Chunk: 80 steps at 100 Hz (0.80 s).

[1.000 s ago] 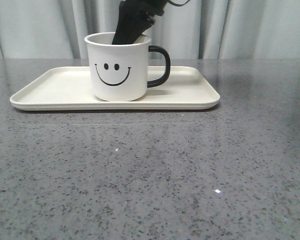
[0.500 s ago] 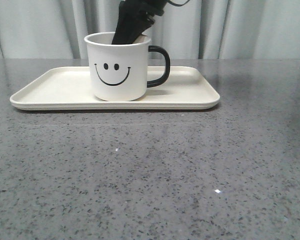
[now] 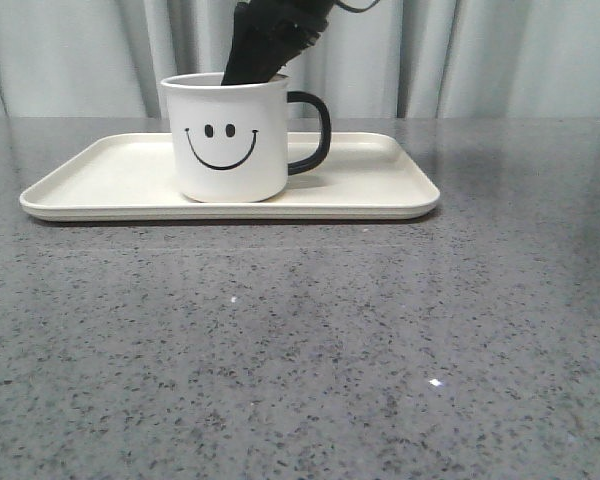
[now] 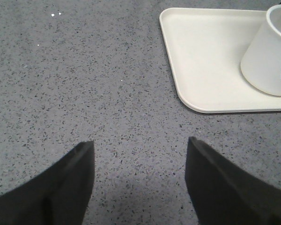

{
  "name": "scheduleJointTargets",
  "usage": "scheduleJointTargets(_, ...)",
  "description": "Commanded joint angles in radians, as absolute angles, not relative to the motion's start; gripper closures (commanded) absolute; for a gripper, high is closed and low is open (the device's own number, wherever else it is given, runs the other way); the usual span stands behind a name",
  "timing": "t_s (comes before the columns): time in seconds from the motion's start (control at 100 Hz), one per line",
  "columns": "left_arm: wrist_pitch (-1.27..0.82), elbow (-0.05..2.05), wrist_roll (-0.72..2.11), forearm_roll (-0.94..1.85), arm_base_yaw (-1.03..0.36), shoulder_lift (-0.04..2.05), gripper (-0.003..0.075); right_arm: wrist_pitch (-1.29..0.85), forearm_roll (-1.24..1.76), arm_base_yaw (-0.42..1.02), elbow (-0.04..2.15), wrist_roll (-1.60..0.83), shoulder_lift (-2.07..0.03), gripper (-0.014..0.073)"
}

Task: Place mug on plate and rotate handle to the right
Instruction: 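Lower the turned mug back onto the tray with the right gripper, then open the right gripper and lift it out of the mug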

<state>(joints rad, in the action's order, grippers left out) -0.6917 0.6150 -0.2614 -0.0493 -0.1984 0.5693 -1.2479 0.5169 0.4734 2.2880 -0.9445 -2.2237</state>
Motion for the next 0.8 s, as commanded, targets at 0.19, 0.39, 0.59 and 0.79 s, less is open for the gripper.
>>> scheduleJointTargets(0.19,-0.630,0.644,-0.271,-0.051,-0.196,0.570,0.0300,-1.288,0.562,0.464,2.315,-0.933,-2.151,0.0144)
scheduleJointTargets(0.39,-0.630,0.644,-0.271,-0.051,-0.196,0.570,0.0300,-1.260,0.562,0.451,2.315,-0.902,-2.118,0.0090)
scheduleJointTargets(0.59,-0.630,0.644,-0.271,-0.051,-0.196,0.570,0.0300,-1.232,0.557,0.433,2.315,-0.853,-2.043,0.0090)
scheduleJointTargets(0.79,-0.630,0.644,-0.271,-0.051,-0.196,0.570,0.0300,-1.164,0.422,0.422,2.315,-0.719,-1.930,0.0091)
